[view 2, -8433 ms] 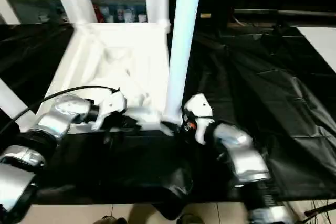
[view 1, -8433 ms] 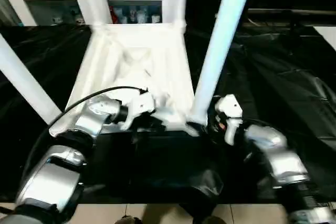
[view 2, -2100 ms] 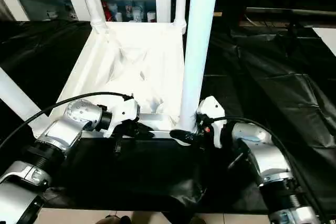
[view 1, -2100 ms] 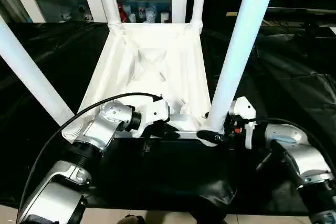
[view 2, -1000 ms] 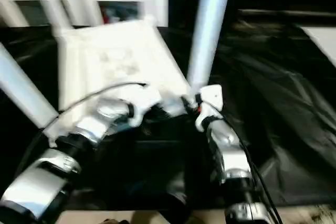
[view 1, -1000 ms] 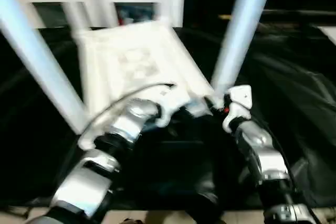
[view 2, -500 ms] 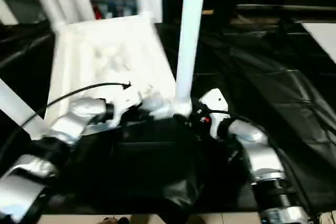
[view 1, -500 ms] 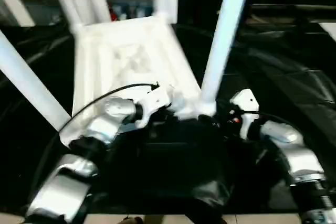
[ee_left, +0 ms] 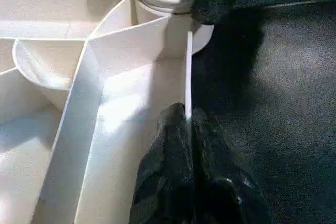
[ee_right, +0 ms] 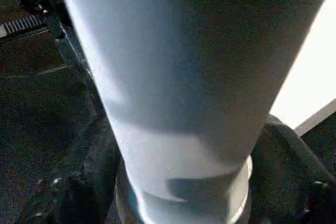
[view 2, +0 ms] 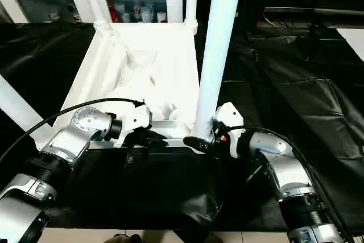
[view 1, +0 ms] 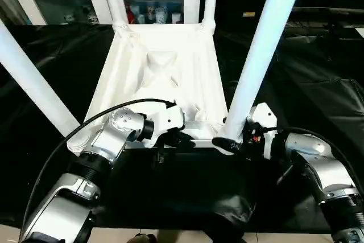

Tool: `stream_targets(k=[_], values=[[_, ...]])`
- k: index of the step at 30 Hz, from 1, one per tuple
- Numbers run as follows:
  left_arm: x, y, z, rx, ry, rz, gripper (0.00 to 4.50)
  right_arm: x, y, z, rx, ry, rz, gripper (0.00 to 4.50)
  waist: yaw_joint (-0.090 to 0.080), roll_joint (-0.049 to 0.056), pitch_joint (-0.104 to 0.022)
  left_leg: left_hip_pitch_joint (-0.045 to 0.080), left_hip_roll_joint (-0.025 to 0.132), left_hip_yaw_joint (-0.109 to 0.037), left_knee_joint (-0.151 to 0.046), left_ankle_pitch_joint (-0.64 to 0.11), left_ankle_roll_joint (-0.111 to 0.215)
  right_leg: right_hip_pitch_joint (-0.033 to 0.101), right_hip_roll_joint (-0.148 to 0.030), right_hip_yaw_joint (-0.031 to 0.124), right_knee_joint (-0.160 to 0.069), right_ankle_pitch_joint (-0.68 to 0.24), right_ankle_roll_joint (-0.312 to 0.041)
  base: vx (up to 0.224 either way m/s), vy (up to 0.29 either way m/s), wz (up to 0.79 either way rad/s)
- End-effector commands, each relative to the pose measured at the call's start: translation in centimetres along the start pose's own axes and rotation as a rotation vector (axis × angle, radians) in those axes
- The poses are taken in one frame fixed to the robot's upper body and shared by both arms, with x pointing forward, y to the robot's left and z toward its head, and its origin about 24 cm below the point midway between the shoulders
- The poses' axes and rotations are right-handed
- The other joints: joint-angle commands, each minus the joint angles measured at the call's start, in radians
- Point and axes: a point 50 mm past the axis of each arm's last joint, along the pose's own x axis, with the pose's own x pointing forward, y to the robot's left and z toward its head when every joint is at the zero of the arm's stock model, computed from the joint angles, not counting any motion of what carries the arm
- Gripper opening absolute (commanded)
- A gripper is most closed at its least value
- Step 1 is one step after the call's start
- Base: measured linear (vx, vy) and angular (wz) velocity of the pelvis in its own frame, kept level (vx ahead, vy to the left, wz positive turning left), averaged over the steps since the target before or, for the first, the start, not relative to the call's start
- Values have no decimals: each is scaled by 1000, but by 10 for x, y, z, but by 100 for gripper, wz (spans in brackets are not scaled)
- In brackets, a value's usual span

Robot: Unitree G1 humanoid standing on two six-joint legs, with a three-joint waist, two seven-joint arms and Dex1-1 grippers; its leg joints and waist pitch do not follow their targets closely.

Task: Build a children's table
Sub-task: Rotate leg to tighten

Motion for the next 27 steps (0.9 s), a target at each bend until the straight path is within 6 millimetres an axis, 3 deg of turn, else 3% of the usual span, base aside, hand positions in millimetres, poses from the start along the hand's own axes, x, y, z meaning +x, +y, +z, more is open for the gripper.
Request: stream_targets(k=[1,5,12,14,15,17,20,23,26,27], values=[[0,-2,0,-24,-43,2,0,0,0,-1,-1,12,9,316,0,-22,-64,18,49,-15,-49,-83,145,54,-40,20,-41,-12,-288,0,0,0],[-1,-2,-1,-27,-43,4,0,-1,-1,-1,1,11,2,282,0,-21,-65,19,50,-15,-49,-91,140,54,-39,19,-42,-32,-289,0,0,0],[1,-4,-6,-51,-33,0,0,0,2,-9,42,15,-14,272,1,-20,-68,18,49,-14,-45,-70,150,56,-38,19,-36,9,-299,0,0,0],[4,-3,-6,-77,-37,31,0,4,0,-12,68,17,-71,271,-1,-20,-66,17,49,-15,-46,-81,143,54,-39,19,-38,-12,-298,0,0,0],[11,3,-8,-127,-29,123,0,12,-3,-18,113,4,-197,270,-4,-21,-65,16,48,-14,-46,-86,139,53,-39,20,-40,-23,-299,0,0,0],[15,5,-10,-151,-21,156,0,17,-3,-21,143,-1,-255,270,-14,-22,-59,19,45,-17,-52,-163,92,48,-39,20,-56,-156,-278,0,0,0],[23,11,-13,-253,-17,286,0,31,-1,-27,232,-24,-411,270,-24,-20,-52,23,45,-20,-59,-234,51,42,-38,22,-69,-287,-242,0,0,0],[29,17,-15,-318,0,408,0,40,-2,-32,294,-19,-601,270,-32,-18,-45,31,43,-28,-69,-333,4,31,-39,23,-86,-459,-175,0,0,0],[32,21,-14,-341,5,480,0,43,-2,-33,323,-9,-695,270,-35,-16,-50,35,42,-29,-73,-344,-7,30,-37,23,-89,-450,-156,0,0,0],[34,22,-14,-346,6,493,0,45,-1,-33,334,-12,-709,270,-34,-16,-54,35,42,-30,-74,-326,-3,35,-37,23,-87,-408,-161,0,0,0]])
